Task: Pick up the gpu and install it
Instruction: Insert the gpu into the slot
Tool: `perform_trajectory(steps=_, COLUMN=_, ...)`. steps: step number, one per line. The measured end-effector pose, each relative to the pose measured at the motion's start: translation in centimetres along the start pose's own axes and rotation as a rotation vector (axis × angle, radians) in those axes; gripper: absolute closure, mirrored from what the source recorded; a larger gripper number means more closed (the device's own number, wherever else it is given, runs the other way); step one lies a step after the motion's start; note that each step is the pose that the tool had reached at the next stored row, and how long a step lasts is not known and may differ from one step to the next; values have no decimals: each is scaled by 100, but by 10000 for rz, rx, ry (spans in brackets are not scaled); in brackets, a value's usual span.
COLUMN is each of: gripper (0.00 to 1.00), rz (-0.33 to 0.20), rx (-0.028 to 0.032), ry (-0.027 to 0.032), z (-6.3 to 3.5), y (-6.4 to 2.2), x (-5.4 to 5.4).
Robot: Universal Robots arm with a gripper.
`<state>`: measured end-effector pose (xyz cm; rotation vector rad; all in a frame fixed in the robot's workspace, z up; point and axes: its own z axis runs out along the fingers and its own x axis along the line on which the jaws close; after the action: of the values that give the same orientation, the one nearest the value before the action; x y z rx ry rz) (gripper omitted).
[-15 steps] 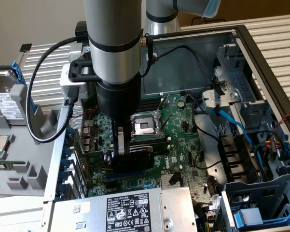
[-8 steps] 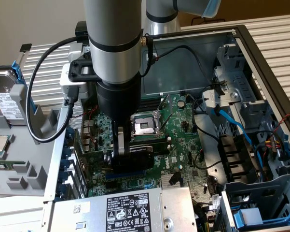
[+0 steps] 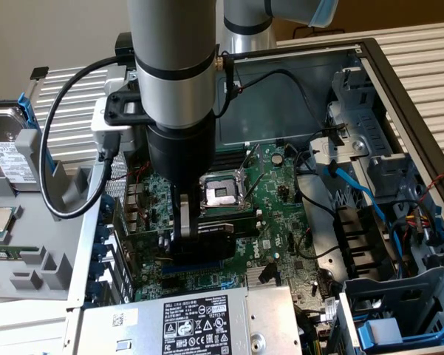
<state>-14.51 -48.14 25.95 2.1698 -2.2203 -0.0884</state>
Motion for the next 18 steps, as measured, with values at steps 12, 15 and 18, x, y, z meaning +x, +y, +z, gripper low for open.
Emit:
perform_trajectory(steps=12, gripper=73, rz=0, rx=26, ry=0, z=7, y=4, x=-1)
perform_trajectory(steps=15, gripper=73, rz=-1, rx=30, ry=0, z=9, y=5, x=-1)
perform_trajectory(steps=18, gripper=73, rz=-1, rx=32, ry=0, z=10, y=7, x=-1)
